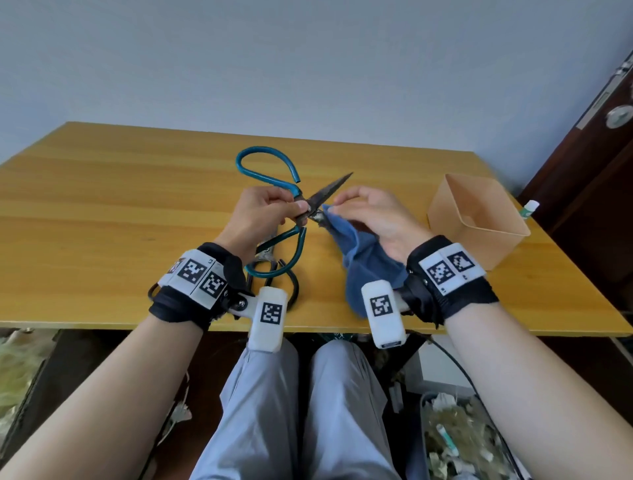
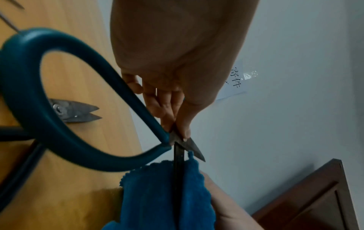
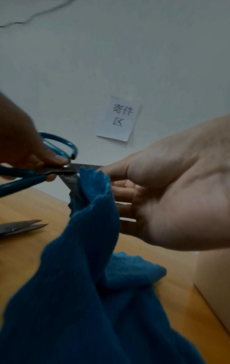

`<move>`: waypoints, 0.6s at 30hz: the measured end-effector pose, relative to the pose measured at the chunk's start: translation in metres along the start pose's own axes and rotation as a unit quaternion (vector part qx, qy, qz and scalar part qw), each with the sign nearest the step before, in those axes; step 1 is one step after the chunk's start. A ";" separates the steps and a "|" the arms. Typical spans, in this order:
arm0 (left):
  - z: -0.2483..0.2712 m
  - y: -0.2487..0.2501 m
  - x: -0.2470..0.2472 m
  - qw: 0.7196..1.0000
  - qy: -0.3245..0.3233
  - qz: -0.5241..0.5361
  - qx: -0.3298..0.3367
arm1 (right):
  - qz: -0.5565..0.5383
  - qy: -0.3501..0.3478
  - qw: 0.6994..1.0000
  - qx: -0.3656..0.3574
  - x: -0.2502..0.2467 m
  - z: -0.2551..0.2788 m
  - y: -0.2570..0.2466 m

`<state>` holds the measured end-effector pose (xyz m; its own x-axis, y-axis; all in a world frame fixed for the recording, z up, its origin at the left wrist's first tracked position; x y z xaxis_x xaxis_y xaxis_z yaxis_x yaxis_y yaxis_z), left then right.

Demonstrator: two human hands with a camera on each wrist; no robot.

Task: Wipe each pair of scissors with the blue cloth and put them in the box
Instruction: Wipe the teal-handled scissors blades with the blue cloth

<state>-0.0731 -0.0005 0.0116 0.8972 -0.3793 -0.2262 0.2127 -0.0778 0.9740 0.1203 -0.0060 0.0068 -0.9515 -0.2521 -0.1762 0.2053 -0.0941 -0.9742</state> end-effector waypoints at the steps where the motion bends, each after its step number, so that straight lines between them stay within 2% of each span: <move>1: 0.000 0.001 0.002 1.000 -0.002 -0.006 0.001 | 0.018 -0.011 1.000 0.008 0.005 -0.001 0.001; 5: -0.002 0.000 0.007 1.000 0.013 -0.022 -0.014 | 0.020 -0.010 1.000 0.010 0.016 0.000 0.003; 10: 0.002 0.000 0.008 1.000 0.011 0.001 -0.016 | -0.072 -0.025 0.996 0.048 0.010 0.000 0.014; 15: 0.002 0.000 0.015 1.000 0.012 0.012 -0.017 | -0.039 0.002 0.999 0.027 0.013 -0.001 0.011; 18: 0.002 -0.002 0.012 1.000 -0.001 0.009 -0.019 | -0.044 -0.024 0.999 0.019 0.014 -0.002 0.011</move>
<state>-0.0637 -0.0067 0.0071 0.8999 -0.3825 -0.2095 0.2119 -0.0363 0.9766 0.1087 -0.0090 -0.0066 -0.9542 -0.2873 -0.0830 0.1316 -0.1541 -0.9793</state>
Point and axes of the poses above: each hand's wrist, its own z-axis away from the middle knuckle, its own x-axis out of the palm, y = z × x, the point moved 5 cm from there along -z, towards the middle knuckle, and after that the axes turned 15 degrees about -y, right-handed, at the moved point
